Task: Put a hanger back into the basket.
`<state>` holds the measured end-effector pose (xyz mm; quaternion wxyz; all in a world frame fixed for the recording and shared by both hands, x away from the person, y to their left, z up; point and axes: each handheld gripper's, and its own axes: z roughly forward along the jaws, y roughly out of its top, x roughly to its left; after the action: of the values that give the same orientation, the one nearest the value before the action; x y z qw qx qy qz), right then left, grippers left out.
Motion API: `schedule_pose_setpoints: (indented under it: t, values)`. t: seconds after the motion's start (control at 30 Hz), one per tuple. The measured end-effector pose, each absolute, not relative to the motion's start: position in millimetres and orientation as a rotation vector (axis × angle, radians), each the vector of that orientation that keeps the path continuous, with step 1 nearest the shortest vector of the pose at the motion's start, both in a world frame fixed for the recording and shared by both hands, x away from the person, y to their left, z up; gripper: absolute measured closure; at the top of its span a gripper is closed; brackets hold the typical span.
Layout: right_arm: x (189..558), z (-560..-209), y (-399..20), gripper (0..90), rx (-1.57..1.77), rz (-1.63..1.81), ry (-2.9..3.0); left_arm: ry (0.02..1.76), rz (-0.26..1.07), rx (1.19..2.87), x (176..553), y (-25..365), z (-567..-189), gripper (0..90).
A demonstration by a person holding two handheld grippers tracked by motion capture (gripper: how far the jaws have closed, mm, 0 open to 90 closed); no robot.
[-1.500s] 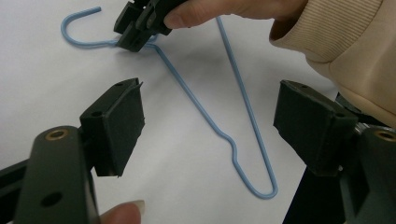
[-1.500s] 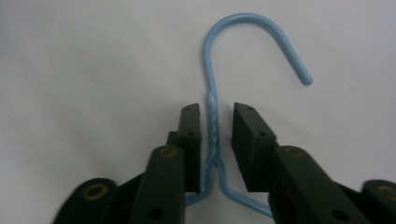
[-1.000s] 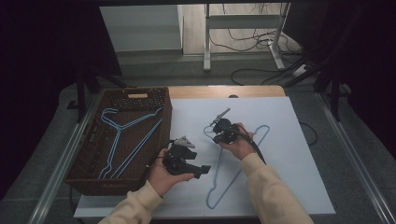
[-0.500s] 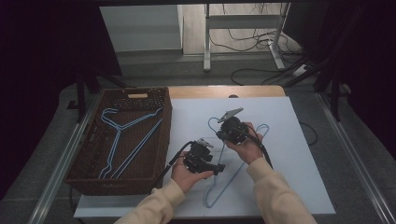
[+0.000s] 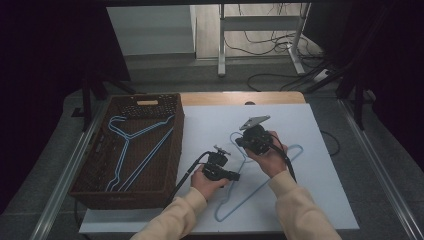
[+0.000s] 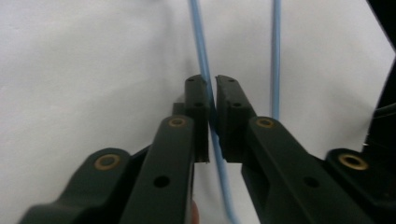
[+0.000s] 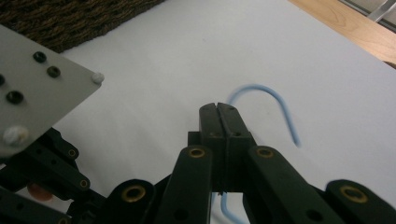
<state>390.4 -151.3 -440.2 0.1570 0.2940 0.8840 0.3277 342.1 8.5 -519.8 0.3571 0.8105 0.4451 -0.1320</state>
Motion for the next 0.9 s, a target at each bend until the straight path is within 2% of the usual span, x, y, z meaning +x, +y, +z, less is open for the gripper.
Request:
schedule_pose_setpoints:
  t: [0.07,0.27,0.33,0.5,0.67,0.9]
  values:
    - [389.7,-439.4,-156.5,90.0,0.852,0.952,2.523,1.143,-0.338,2.09,342.0,8.7,-517.7,86.5]
    - [380.6,-432.4,-180.4,80.2,0.89,1.037,2.487,1.127,-0.301,2.061,337.8,14.6,-506.8,86.9]
    - [374.9,-429.5,-192.1,73.4,0.901,1.098,2.47,1.119,-0.289,2.039,335.1,17.6,-500.5,86.9]
    - [355.5,-424.4,-222.8,49.7,0.94,1.264,2.383,1.086,-0.288,1.97,329.1,29.1,-481.7,87.0]
    - [334.6,-423.3,-246.6,35.3,0.956,1.364,2.321,1.057,-0.299,1.903,323.5,41.9,-463.6,87.1]
    - [314.3,-434.5,-270.2,30.2,0.972,1.393,2.276,0.968,-0.285,1.862,311.0,51.6,-433.4,87.1]
